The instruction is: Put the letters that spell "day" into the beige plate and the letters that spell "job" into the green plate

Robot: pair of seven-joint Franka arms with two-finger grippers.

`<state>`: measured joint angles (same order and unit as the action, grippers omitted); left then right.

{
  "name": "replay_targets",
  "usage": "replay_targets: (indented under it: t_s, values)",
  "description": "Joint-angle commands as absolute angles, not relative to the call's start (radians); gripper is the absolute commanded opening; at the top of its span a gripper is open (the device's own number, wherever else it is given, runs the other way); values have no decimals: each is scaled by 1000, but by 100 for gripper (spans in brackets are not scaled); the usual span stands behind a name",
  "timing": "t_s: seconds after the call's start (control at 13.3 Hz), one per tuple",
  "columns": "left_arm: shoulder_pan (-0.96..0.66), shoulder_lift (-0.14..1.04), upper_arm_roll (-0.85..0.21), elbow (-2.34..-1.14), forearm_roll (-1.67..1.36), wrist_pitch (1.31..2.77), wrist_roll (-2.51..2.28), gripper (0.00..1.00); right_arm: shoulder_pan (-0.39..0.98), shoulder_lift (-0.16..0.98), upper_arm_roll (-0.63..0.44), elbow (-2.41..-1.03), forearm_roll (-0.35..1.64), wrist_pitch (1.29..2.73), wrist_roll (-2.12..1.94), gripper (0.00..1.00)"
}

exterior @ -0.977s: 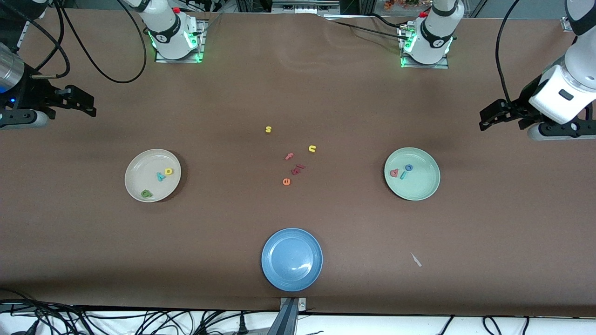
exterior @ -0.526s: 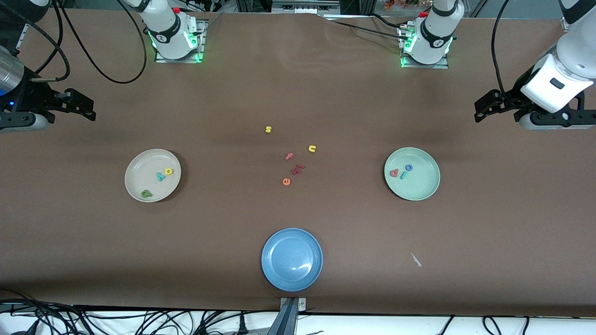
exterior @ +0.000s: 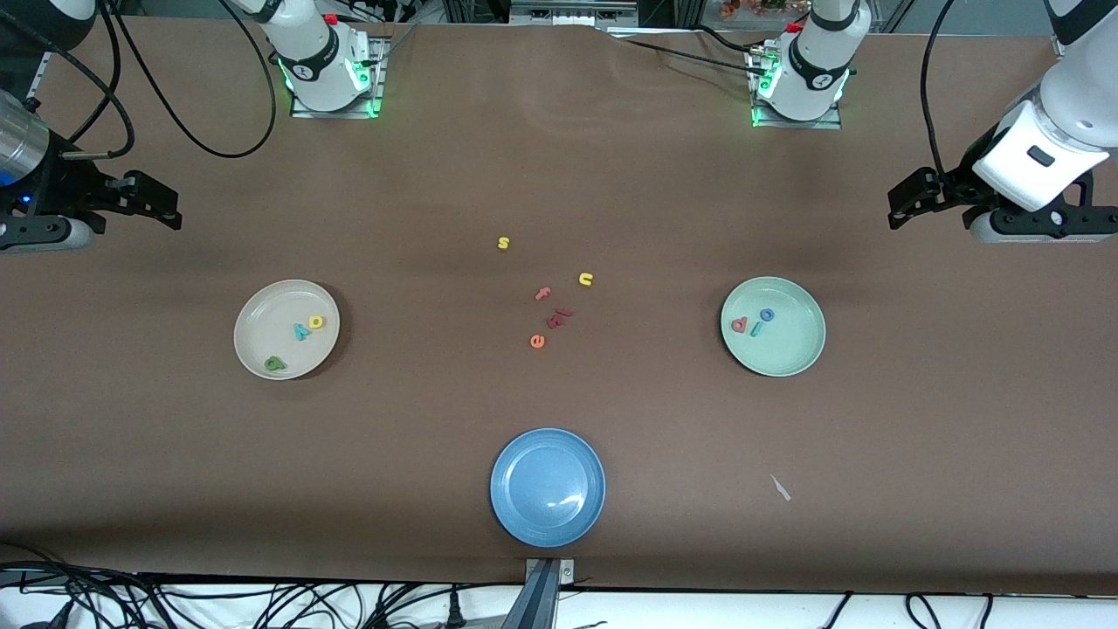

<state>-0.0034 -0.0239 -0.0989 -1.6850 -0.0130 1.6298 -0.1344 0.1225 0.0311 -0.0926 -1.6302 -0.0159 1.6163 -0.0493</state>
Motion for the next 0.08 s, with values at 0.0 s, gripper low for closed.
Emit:
replay_targets:
  t_s: [0.0]
  values:
    - [-2,-29,-98,-1684,-8,1617,-115,100,112,32,-87,-1620,-15,1609,-48,100]
